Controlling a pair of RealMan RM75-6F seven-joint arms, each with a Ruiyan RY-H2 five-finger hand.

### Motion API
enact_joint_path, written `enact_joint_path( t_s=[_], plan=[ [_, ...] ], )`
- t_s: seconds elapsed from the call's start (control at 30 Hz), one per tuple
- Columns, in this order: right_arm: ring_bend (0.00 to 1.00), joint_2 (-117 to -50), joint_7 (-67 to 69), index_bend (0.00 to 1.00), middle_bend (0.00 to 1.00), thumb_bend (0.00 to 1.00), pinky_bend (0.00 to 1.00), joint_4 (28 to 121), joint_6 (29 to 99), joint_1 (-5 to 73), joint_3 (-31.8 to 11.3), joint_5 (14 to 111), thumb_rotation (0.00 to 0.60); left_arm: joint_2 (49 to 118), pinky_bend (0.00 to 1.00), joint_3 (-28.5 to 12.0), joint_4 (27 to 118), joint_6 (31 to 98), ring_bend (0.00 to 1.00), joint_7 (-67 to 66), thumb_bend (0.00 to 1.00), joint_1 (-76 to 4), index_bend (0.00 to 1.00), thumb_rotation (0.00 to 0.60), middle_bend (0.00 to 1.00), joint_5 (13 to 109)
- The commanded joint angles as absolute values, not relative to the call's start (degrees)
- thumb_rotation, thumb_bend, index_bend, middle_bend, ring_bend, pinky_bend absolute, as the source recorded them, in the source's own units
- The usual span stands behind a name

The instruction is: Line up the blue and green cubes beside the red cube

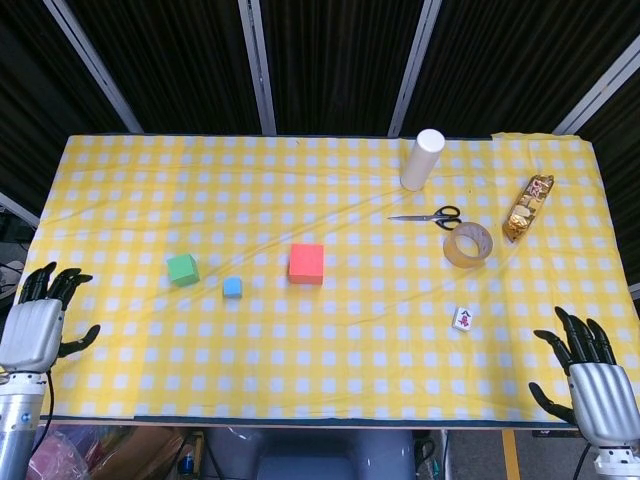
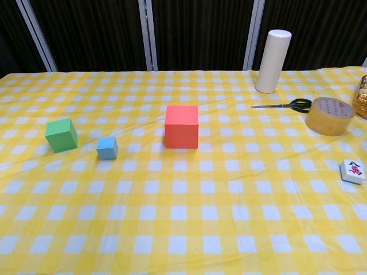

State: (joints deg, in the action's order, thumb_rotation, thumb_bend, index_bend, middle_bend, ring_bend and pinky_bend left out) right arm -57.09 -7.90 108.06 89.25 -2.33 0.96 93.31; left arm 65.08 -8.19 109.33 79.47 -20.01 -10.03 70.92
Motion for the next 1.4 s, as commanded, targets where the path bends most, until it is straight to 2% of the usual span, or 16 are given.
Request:
enact_joint_path(
  t_s=[0.03, 0.27, 0.33, 0.6, 0.9, 1.4],
  plan=[
    [0.07, -57.18, -7.9, 0.26, 0.03, 0.28, 0.0, 108.04, 89.2, -2.29, 1.07, 93.56, 0.6, 65.23, 0.0, -13.72, 108.52, 72.01, 0.0, -23.64, 0.27, -16.37, 0.25, 0.6, 0.17, 59.4],
    [0.07, -57.28, -8.14, 0.26, 0.03, 0.28, 0.0, 107.93, 88.42, -2.12, 1.18, 92.99, 0.6, 66.23, 0.0, -19.86, 108.55, 66.29, 0.0, -33.74, 0.27, -26.76, 0.29, 0.6, 0.22, 40.84],
    [0.07, -57.23, -7.99, 0.26, 0.03, 0.28, 0.0, 107.87, 88.51, -2.18, 1.15, 92.86, 0.6, 67.31, 0.0, -20.74, 107.66, 66.42, 0.0, -38.18, 0.27, -30.27, 0.29, 0.6, 0.22, 34.54],
    [0.07, -56.6, -6.55, 0.26, 0.03, 0.28, 0.0, 107.44, 89.16, -2.69, 1.25, 92.55, 0.6, 72.84, 0.0, -22.01, 103.46, 70.23, 0.0, -45.68, 0.27, -37.86, 0.29, 0.6, 0.2, 20.92],
    [0.07, -56.32, -5.63, 0.26, 0.03, 0.28, 0.0, 106.98, 89.53, -3.04, 1.36, 92.45, 0.6, 77.59, 0.0, -19.24, 97.53, 69.62, 0.0, -47.3, 0.27, -41.0, 0.29, 0.6, 0.2, 16.82],
    [0.07, -56.86, -6.24, 0.26, 0.03, 0.28, 0.0, 106.67, 88.08, -2.34, 0.92, 91.25, 0.6, 85.85, 0.0, -15.39, 87.31, 67.47, 0.0, -47.19, 0.27, -43.68, 0.28, 0.6, 0.2, 17.86]
  ],
)
